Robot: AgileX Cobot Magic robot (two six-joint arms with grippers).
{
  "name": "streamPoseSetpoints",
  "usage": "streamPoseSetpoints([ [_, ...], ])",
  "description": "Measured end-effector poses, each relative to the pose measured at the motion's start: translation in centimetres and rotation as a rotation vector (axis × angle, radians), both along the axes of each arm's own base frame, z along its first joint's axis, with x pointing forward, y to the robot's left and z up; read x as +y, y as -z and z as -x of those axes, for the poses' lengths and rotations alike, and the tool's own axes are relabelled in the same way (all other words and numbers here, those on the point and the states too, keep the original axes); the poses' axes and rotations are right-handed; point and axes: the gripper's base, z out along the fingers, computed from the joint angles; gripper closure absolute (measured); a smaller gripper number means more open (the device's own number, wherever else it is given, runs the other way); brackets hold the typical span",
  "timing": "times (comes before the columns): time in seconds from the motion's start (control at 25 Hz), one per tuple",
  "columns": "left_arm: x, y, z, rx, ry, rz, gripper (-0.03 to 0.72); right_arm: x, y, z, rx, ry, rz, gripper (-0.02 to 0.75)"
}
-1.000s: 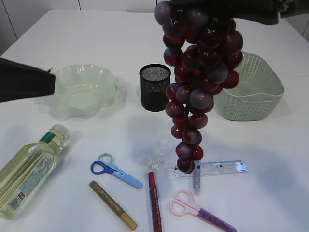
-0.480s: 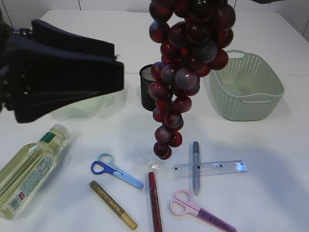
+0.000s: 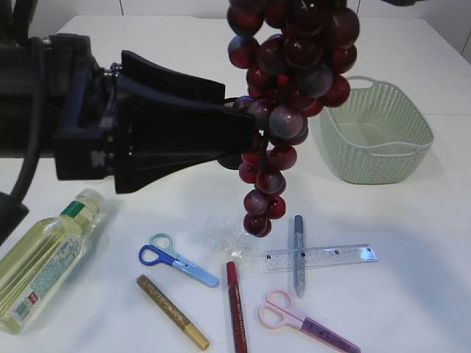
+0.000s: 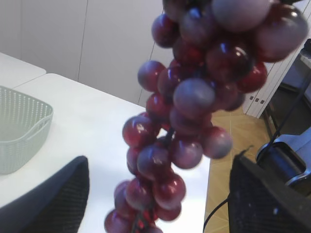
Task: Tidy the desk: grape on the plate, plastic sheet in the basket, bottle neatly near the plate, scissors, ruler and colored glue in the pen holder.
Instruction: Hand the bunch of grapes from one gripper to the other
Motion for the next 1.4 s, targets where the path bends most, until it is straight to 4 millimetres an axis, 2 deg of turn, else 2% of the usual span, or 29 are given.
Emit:
streamPoseSetpoints([
  [0.32, -1.5, -0.2, -1.5, 0.014, 0.068, 0.033, 0.019, 0.0, 0.0, 0.0, -0.001, 0.0, -0.001, 0.542],
  [0.6, -2.2, 0.1, -1.6, 0.033, 0.13, 0.051, 0.021, 0.0, 0.0, 0.0, -0.013, -0.003, 0.003, 0.543],
  [0.84, -4.1, -0.5, -1.1, 0.018, 0.198, 0.061, 0.027, 0.0, 0.0, 0.0, -0.017, -0.005, 0.005, 0.542],
  [1.0, -4.9, -0.1, -1.4, 0.025, 0.208, 0.052, 0.034, 0.0, 0.0, 0.0, -0.017, -0.005, 0.004, 0.542],
  [1.16, -5.2, 0.7, -1.8, 0.049, 0.215, 0.043, 0.054, 0.0, 0.0, 0.0, -0.019, -0.005, 0.005, 0.542],
  [1.4, -5.3, 0.7, -1.7, 0.021, 0.225, 0.042, 0.129, 0.0, 0.0, 0.0, -0.018, -0.005, 0.003, 0.543],
])
